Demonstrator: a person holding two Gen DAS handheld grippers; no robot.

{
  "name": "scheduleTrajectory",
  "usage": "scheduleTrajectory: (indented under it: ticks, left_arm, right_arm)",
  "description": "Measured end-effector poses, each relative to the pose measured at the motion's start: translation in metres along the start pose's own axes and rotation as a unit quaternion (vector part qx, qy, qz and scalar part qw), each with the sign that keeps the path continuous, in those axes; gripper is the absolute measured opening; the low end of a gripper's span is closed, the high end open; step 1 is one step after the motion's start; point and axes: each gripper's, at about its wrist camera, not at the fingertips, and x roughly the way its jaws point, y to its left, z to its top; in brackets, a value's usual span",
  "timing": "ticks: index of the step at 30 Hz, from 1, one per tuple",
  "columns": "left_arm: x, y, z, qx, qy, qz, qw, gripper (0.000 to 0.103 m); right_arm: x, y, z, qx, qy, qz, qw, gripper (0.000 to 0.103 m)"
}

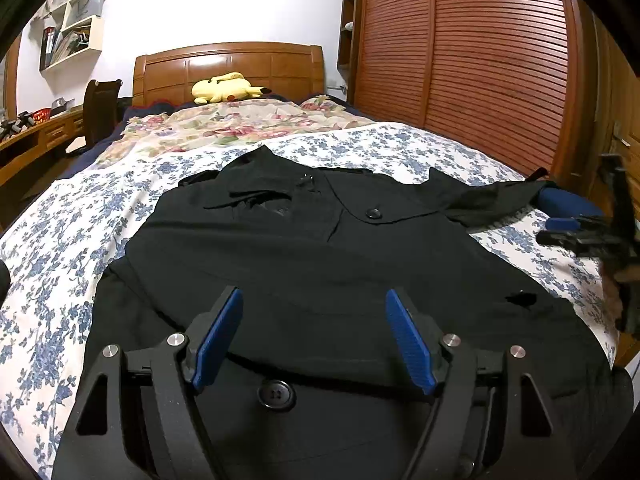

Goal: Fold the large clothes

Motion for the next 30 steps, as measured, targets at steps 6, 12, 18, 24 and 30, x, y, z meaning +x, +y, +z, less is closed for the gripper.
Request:
scheduleTrajectory:
  ticks: [6,12,18,24,30]
  left_arm:
    - [-0.001,-0.005,-0.005,0.011,-0.008,0.01,0.9999,0.075]
    - [-0.001,-0.008,-0.009,0.02,-0.013,0.019,0.9995,0.075]
    - [0.001,-0.011,-0.01,0.026,-0.013,0.023,0.9993,0.075]
    - [0.002,-0.011,-0.011,0.025,-0.01,0.022,0.9994,0.075]
    - [0.003,-0.011,-0.012,0.027,-0.009,0.021,0.9994,0.075]
  right_arm:
    - [0.027,-0.043,0.024,0.035,0.02,-0.047,0.998,0.071]
    - [0.054,-0.08,0.049,0.089,0.04,-0.09,0.991,0.071]
    - [0.076,-0.096,0.061,0.139,0.063,-0.106,0.983,0.071]
    - [0.095,-0.112,0.062,0.184,0.105,-0.12,0.97,0.071]
    - [0.108,-0.131,0.066,0.226,0.11,-0.117,0.961,0.071]
